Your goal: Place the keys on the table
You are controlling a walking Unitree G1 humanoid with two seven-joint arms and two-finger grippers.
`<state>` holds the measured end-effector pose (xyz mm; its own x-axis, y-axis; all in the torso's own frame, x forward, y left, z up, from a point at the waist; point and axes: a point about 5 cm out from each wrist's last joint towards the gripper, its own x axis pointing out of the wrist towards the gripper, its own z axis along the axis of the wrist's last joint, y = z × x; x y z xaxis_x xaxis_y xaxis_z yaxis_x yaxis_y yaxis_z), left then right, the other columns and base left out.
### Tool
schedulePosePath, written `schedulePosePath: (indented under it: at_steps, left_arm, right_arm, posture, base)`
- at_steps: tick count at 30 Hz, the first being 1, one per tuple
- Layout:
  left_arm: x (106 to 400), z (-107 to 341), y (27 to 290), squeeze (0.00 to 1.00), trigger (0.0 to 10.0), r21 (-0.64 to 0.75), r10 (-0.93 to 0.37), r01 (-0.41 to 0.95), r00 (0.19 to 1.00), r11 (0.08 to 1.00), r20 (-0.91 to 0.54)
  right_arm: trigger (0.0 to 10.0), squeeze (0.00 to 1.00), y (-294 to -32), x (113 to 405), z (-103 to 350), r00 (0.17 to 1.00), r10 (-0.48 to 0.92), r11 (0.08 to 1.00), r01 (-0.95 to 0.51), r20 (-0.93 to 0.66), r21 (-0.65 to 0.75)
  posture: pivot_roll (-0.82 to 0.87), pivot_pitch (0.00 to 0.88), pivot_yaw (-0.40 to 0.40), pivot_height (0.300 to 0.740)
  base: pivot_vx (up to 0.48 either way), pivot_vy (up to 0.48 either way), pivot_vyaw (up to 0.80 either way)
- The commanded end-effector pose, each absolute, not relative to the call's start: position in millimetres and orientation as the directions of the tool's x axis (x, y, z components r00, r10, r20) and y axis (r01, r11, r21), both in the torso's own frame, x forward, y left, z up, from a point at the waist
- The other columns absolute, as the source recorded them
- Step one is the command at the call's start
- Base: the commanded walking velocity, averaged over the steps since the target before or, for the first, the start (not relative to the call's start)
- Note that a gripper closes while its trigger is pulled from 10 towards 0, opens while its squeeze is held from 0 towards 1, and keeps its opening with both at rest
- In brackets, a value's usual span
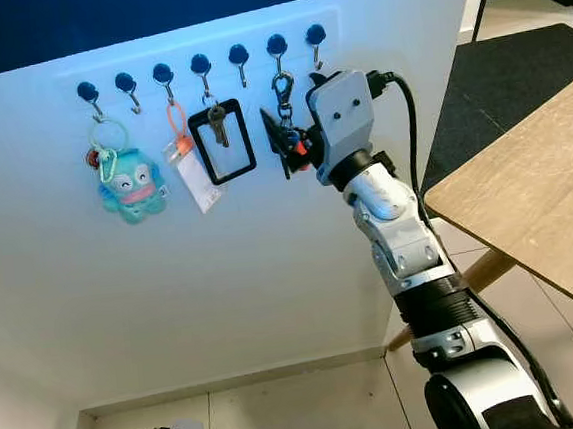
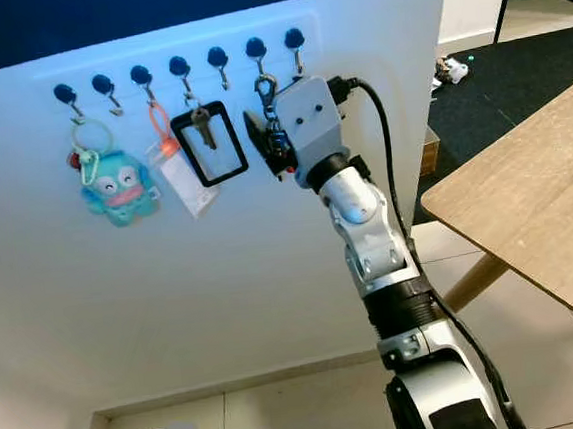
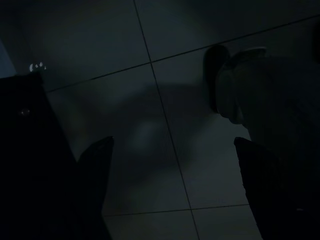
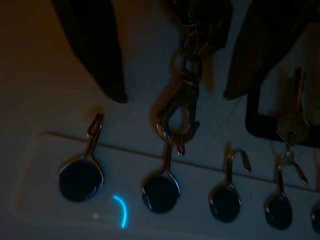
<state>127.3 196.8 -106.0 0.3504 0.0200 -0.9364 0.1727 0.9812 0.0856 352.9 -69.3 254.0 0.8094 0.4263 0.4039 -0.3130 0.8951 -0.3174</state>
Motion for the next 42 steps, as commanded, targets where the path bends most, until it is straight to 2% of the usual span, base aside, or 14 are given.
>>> schedulePosePath:
  at_steps: [1,22,30,31,33,34,35,36,37,38,39,40,41,42]
  left_arm:
    - [120,-108,197,0.00,10.0,0.093,0.028,0.182,0.328,0.979,-0.944]
    - [121,-108,198,0.00,10.0,0.095,0.028,0.186,0.331,0.978,-0.943]
    - [121,-108,198,0.00,10.0,0.094,0.026,0.193,0.331,0.977,-0.943]
    - [119,-108,197,0.00,10.0,0.093,0.025,0.194,0.328,0.977,-0.944]
    - [118,-109,197,0.00,10.0,0.092,0.024,0.195,0.325,0.976,-0.945]
    - [117,-109,197,0.00,10.0,0.091,0.024,0.195,0.324,0.977,-0.946]
    - [117,-109,197,0.00,10.0,0.091,0.024,0.194,0.324,0.977,-0.946]
    - [117,-109,197,0.00,10.0,0.091,0.023,0.194,0.324,0.977,-0.946]
    - [117,-109,197,0.00,10.0,0.091,0.023,0.194,0.324,0.977,-0.946]
    - [117,-109,196,0.00,10.0,0.091,0.023,0.194,0.324,0.977,-0.946]
    - [117,-109,196,0.00,10.0,0.091,0.023,0.194,0.324,0.977,-0.946]
    - [118,-109,196,0.00,10.0,0.091,0.023,0.195,0.325,0.977,-0.945]
    - [118,-109,197,0.00,10.0,0.091,0.023,0.196,0.326,0.976,-0.945]
    - [118,-109,197,0.00,10.0,0.091,0.023,0.196,0.326,0.976,-0.945]
  right_arm:
    - [0.0,0.00,-67,353,255,0.809,0.427,0.896,-0.318,0.405,-0.311]
    - [0.1,0.00,-65,354,263,0.798,0.423,0.901,-0.322,0.429,-0.289]
    - [1.2,0.00,-63,352,266,0.781,0.430,0.902,-0.347,0.453,-0.258]
    - [1.9,0.00,-62,350,267,0.769,0.441,0.897,-0.371,0.462,-0.239]
    - [2.0,0.00,-61,348,268,0.760,0.449,0.893,-0.389,0.469,-0.225]
    - [3.0,0.00,-60,347,268,0.754,0.456,0.890,-0.404,0.473,-0.213]
    - [3.0,0.00,-60,346,269,0.750,0.459,0.887,-0.412,0.476,-0.207]
    - [3.6,0.00,-59,346,269,0.746,0.463,0.884,-0.423,0.478,-0.196]
    - [3.6,0.00,-59,346,269,0.746,0.463,0.884,-0.423,0.478,-0.196]
    - [4.5,0.00,-59,345,269,0.744,0.467,0.882,-0.435,0.478,-0.184]
    - [4.5,0.00,-58,345,268,0.742,0.469,0.879,-0.443,0.478,-0.175]
    - [5.5,0.00,-58,345,268,0.740,0.474,0.876,-0.453,0.478,-0.168]
    - [7.8,0.00,-56,344,269,0.736,0.480,0.871,-0.465,0.478,-0.159]
    - [7.8,0.00,-56,344,269,0.736,0.480,0.871,-0.465,0.478,-0.159]
  posture:
    - [-0.10,0.081,0.102,0.740]
    - [-0.10,0.073,0.104,0.740]
    - [-0.10,0.077,0.107,0.740]
    - [-0.10,0.077,0.107,0.740]
    - [-0.10,0.077,0.107,0.740]
    - [-0.10,0.077,0.107,0.740]
    - [-0.10,0.077,0.107,0.740]
    - [-0.10,0.077,0.107,0.740]
    - [-0.10,0.077,0.107,0.740]
    - [-0.10,0.077,0.106,0.740]
    - [-0.10,0.077,0.106,0.740]
    - [-0.10,0.077,0.106,0.740]
    - [-0.10,0.077,0.106,0.740]
    - [-0.10,0.077,0.106,0.740]
  base:
    - [0.000,0.000,0.00]
    - [0.000,0.000,0.00]
    - [0.000,0.000,0.00]
    - [0.000,0.000,0.00]
    - [0.000,0.000,0.00]
    - [0.000,0.000,0.00]
    - [0.000,0.000,0.00]
    - [0.000,0.000,0.00]
    - [0.000,0.000,0.00]
    - [0.000,0.000,0.00]
    - [0.000,0.000,0.00]
    - [0.000,0.000,0.00]
    - [0.000,0.000,0.00]
    - [0.000,0.000,0.00]
